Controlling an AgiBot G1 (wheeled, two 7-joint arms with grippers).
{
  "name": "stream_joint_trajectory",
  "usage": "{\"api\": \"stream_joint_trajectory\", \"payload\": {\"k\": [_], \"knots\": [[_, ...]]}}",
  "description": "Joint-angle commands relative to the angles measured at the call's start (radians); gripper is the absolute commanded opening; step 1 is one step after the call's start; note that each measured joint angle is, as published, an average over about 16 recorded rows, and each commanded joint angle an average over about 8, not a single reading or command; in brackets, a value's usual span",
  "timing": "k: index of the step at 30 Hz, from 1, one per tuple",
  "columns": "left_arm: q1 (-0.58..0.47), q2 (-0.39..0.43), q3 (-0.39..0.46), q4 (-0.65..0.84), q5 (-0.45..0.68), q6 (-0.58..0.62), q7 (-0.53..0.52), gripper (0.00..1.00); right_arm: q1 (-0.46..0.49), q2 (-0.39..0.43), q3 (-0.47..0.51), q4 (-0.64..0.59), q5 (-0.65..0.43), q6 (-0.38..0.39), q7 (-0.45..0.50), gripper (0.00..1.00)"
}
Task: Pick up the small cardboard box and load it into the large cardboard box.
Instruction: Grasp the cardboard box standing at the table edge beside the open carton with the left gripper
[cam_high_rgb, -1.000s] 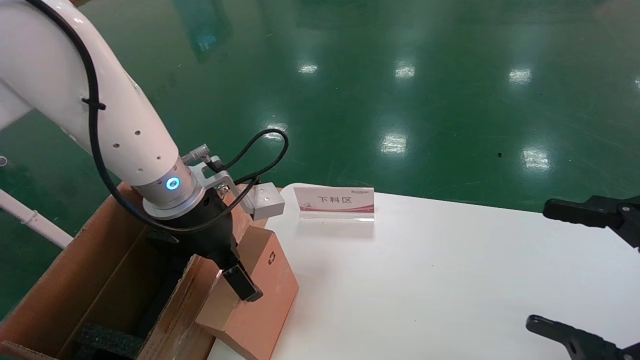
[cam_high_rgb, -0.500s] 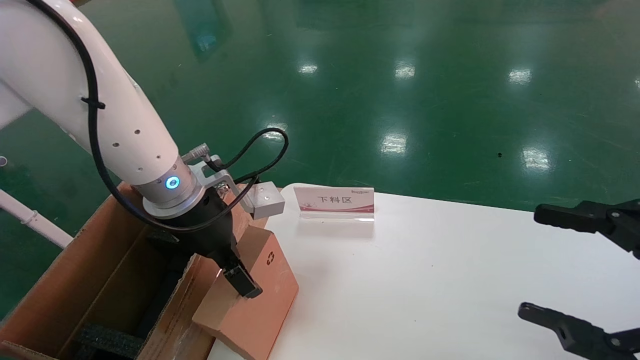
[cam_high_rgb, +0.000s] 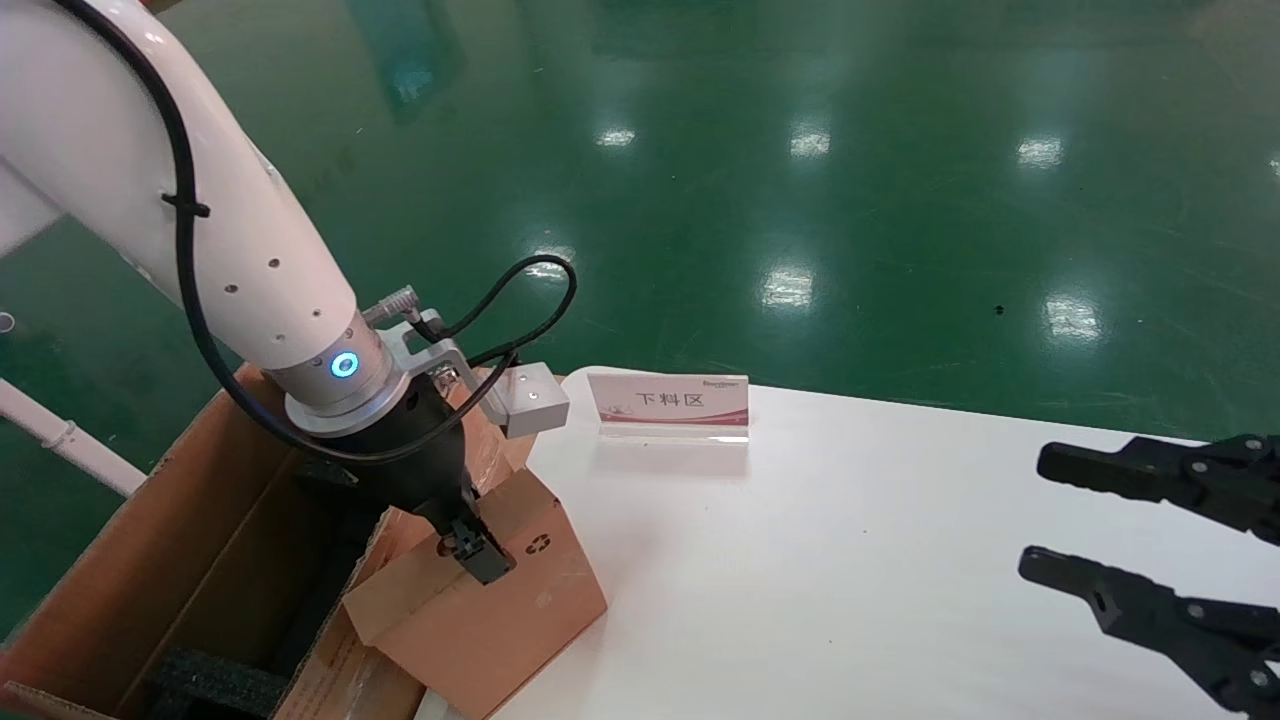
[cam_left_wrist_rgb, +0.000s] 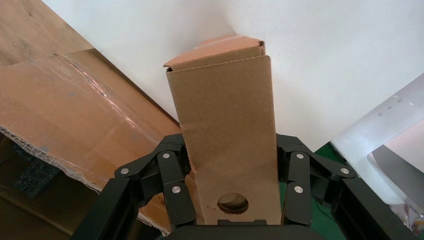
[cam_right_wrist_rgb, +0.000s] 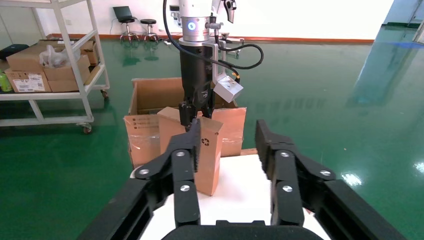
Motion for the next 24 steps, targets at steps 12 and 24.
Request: {"api": "stream_joint_trajectory", "payload": {"k": [12, 24], "knots": [[-0.107, 0.006, -0.073, 0.061, -0.037, -0.027, 0.042, 0.0, 0.0, 0.0, -0.001, -0.001, 0.0, 0.0, 0.0, 0.0], [-0.359, 0.074, -0.141, 0.305, -0.015, 0.041, 0.201, 0.0, 0.001, 0.0, -0.002, -0.001, 0.001, 0.0, -0.001, 0.0]]}}
